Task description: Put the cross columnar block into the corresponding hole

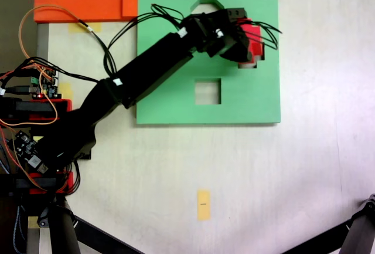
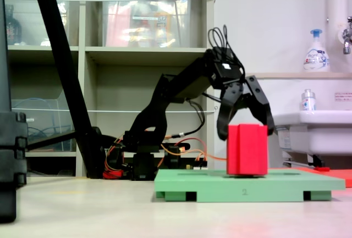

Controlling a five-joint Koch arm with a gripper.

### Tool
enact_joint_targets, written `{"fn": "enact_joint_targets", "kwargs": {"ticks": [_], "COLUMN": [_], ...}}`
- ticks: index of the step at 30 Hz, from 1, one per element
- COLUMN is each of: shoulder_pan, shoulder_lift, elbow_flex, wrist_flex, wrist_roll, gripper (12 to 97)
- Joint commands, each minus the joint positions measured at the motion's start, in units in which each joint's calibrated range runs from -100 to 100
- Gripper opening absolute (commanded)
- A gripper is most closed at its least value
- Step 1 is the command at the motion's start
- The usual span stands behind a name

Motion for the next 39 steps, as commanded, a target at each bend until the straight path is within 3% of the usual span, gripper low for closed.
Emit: {"fn": "enact_joint_targets", "kwargs": {"ticks": [1,35,39], "shoulder_pan": [-0.1,-0.3,-0.1], "shoulder_lift": [-0.8,11.2,6.6], "elbow_flex": [4.6,4.5,4.5], "wrist_flex": [5.0,-3.1,-6.0], "wrist_roll": [-0.6,-0.8,-0.5], "gripper": [47.0,49.7,59.5]}}
